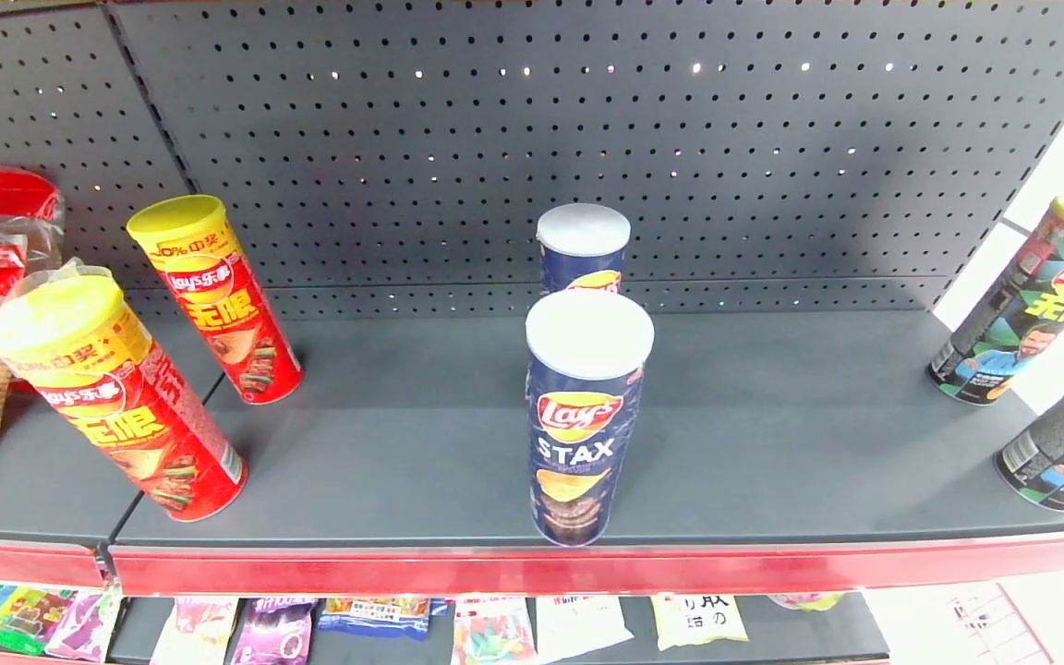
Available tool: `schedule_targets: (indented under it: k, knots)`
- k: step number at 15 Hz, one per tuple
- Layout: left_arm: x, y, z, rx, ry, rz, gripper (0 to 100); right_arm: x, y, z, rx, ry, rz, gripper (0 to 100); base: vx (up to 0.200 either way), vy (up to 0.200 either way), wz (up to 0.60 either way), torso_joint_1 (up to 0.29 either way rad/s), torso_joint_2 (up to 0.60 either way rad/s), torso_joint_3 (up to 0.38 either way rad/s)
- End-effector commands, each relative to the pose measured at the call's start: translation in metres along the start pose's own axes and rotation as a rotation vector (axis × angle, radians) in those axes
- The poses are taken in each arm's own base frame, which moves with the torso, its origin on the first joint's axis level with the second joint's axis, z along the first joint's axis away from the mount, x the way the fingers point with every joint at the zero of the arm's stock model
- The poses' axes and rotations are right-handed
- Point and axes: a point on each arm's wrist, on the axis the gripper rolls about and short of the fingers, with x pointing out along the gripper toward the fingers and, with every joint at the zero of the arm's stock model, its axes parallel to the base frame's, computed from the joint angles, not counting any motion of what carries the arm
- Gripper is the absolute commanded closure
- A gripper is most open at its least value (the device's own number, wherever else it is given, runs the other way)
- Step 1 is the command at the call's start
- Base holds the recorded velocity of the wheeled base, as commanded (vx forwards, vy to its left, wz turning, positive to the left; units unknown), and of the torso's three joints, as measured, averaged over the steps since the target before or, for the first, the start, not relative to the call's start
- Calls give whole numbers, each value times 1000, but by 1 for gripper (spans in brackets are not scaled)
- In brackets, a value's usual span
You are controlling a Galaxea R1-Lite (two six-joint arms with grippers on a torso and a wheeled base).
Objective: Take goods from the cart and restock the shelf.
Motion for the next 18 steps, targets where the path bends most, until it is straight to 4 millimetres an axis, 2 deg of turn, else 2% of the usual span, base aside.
schedule_targets:
  k: [1,11,12,13,14,15,18]
  knots:
    - [0,0,0,0,1,0,0,0,0,0,-1,-1,1,0,0,0,0,0,0,0]
    - [0,0,0,1,1,0,0,0,0,0,16,-5,3,0,0,0,0,0,0,0]
    - [0,0,0,1,1,0,0,-3,0,15,55,-56,38,0,0,0,0,0,0,0]
    - [0,0,0,1,1,0,0,-4,1,69,118,-84,143,0,0,0,0,0,0,0]
    - [0,0,0,1,1,-1,0,22,2,122,176,-11,145,0,0,0,0,0,0,0]
    - [0,0,0,1,1,-1,0,40,3,131,143,50,159,0,0,0,0,0,0,0]
    - [0,0,0,1,1,0,0,95,11,126,85,291,240,0,0,0,0,0,0,0]
